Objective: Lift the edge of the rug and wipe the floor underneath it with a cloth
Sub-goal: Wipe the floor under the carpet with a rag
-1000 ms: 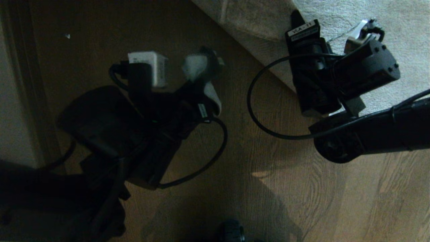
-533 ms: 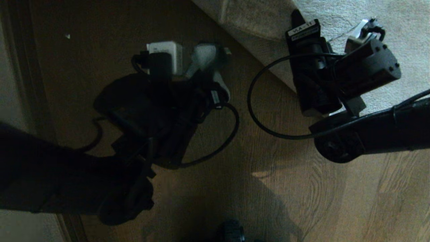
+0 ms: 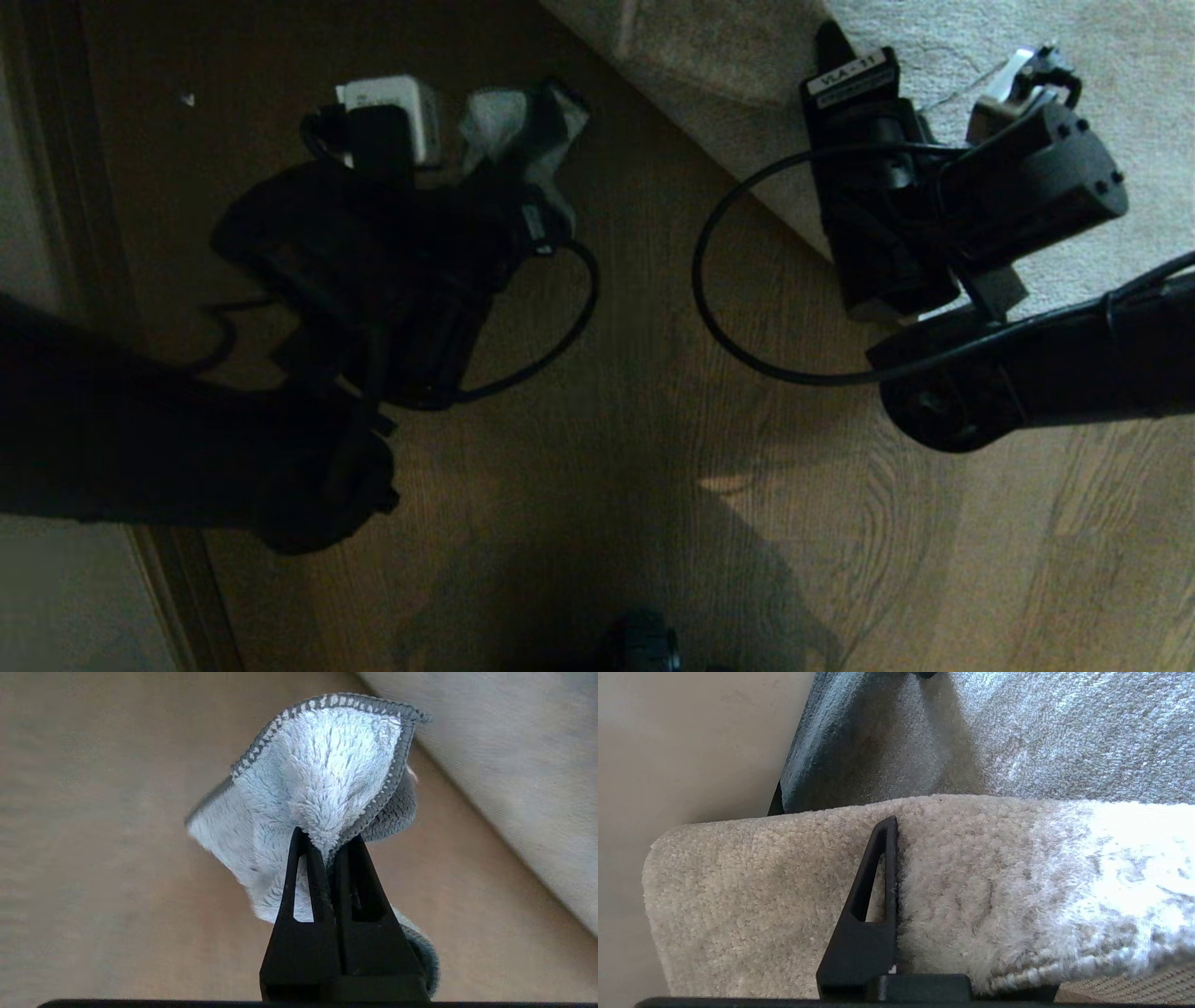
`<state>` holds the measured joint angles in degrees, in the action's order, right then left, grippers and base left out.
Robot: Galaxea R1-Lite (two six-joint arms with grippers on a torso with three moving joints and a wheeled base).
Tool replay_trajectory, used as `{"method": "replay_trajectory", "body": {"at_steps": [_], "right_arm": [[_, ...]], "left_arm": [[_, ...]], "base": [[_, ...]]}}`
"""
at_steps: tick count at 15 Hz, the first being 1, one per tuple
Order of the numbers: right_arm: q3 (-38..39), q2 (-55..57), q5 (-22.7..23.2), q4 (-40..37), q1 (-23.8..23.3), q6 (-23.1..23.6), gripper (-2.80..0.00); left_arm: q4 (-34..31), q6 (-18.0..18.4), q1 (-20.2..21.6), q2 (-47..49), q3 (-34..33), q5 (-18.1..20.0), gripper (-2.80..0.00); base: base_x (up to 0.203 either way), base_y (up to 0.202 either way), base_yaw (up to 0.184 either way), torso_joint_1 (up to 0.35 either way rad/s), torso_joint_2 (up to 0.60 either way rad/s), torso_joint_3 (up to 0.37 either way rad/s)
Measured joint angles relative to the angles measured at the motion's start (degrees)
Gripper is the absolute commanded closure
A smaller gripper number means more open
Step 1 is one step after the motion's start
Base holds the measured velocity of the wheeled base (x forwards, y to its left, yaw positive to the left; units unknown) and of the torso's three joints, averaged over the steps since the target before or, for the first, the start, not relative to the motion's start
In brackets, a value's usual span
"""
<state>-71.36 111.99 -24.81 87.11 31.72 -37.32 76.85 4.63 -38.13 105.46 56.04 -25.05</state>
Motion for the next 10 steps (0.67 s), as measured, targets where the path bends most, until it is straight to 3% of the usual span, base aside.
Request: {"method": "replay_trajectory", "body": {"at_steps": [10], "right_arm": [[0.1, -0.3, 0.0, 0.1, 0.1, 0.1, 0.00]], "left_arm": [[0.0, 0.0, 11.7, -3.3, -1.6, 2.3, 0.00]], "base": [[0.000, 0.000, 0.000, 0.000, 0.00, 0.000]]}}
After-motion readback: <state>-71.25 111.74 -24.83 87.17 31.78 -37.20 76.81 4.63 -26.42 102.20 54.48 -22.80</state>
